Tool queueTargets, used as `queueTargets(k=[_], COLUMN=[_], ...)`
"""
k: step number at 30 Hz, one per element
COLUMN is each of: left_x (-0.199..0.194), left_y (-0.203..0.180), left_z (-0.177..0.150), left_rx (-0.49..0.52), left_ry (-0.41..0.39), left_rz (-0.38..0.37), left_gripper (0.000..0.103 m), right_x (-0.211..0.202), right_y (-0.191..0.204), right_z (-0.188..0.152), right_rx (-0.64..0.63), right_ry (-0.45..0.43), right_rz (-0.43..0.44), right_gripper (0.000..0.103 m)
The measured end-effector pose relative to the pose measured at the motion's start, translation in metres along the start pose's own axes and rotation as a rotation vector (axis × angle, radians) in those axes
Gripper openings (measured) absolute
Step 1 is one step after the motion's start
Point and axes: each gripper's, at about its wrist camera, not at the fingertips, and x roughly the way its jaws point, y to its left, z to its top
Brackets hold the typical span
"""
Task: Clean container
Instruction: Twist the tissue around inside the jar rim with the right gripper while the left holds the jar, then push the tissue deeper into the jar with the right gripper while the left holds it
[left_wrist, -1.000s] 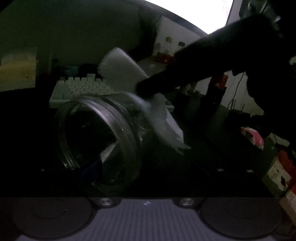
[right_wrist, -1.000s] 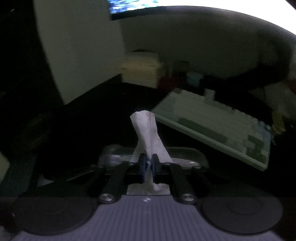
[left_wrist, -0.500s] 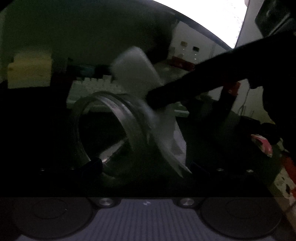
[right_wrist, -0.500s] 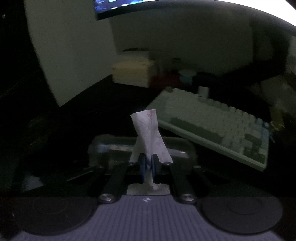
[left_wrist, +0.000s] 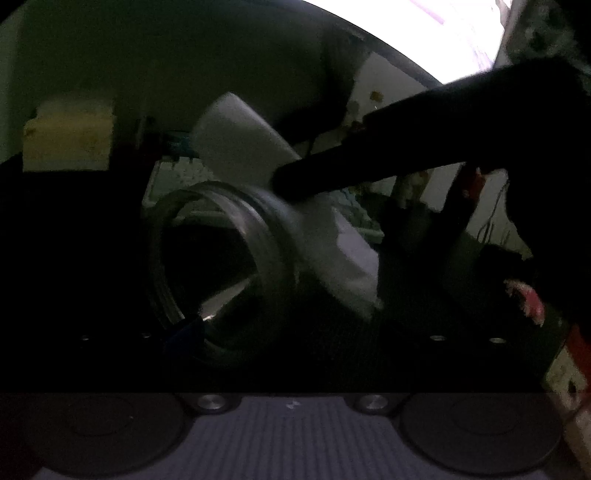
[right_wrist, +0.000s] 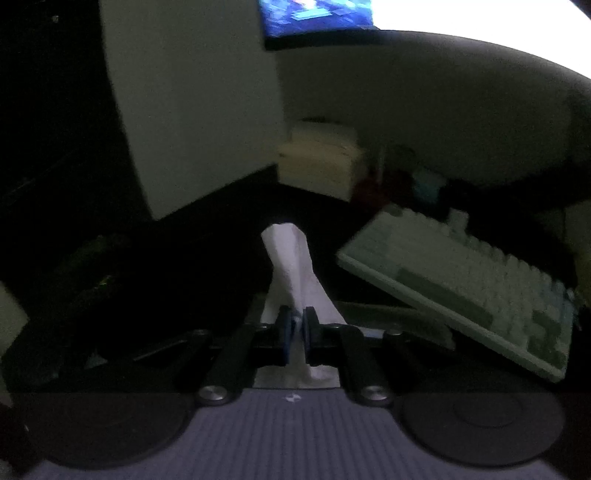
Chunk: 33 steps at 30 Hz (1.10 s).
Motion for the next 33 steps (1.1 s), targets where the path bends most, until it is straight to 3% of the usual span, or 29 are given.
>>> queueTargets(k=[2,3,4,5,9,12,15,18,19,21,23,25,27,29,33], left_x=[0.000,0.000,0.002,0.002,0.003,0.001,-0.002,-0.007,-0.009,-0.016,-0.021,-0.020,-0.013,-0.007,0.003], left_y=[0.002,0.003,0.003,0.005,0.007,0.003,0.006,0.001,-0.001,-0.013,-0.026,-0.037,-0.041,-0.039,-0.031], left_z=[0.001,0.001,0.001,0.002,0.004,0.004,0.006,0.010,0.011,0.013,0.015,0.013,0.008,0.005,0.003], left_rx=[-0.016,-0.019,-0.022,-0.036,-0.072,-0.068,-0.100,-0.096,-0.091,-0.025,0.051,0.139,0.215,0.237,0.252], left_ry=[-0.009,-0.012,-0.014,-0.016,-0.045,-0.042,-0.005,0.021,0.029,0.027,0.029,0.042,0.077,0.085,0.080], left_rz=[-0.010,-0.009,-0.006,-0.013,-0.082,-0.132,-0.310,-0.391,-0.410,-0.335,-0.215,-0.097,-0.012,0.023,0.067], left_gripper=[0.083,0.069,0.040,0.025,0.013,0.013,0.012,0.011,0.011,0.015,0.028,0.051,0.067,0.070,0.097], right_x=[-0.003,-0.006,-0.010,-0.015,-0.041,-0.064,-0.086,-0.101,-0.104,-0.107,-0.108,-0.105,-0.101,-0.094,-0.081], right_y=[0.000,-0.004,-0.008,-0.011,-0.033,-0.046,-0.055,-0.054,-0.052,-0.046,-0.039,-0.032,-0.029,-0.027,-0.026], right_z=[-0.002,-0.003,-0.006,-0.008,-0.022,-0.036,-0.051,-0.065,-0.068,-0.073,-0.075,-0.074,-0.071,-0.066,-0.052], right_rx=[0.008,0.015,0.008,0.006,0.051,0.084,0.135,0.171,0.176,0.167,0.153,0.140,0.123,0.112,0.094], right_ry=[-0.009,-0.014,-0.018,-0.024,-0.031,-0.046,-0.066,-0.071,-0.068,-0.066,-0.064,-0.065,-0.062,-0.048,-0.008], right_rz=[0.014,0.019,0.014,-0.004,-0.080,-0.128,-0.147,-0.135,-0.127,-0.110,-0.087,-0.061,-0.048,-0.049,-0.081], right_gripper=[0.008,0.008,0.008,0.008,0.008,0.008,0.008,0.008,0.008,0.008,0.008,0.008,0.008,0.008,0.008])
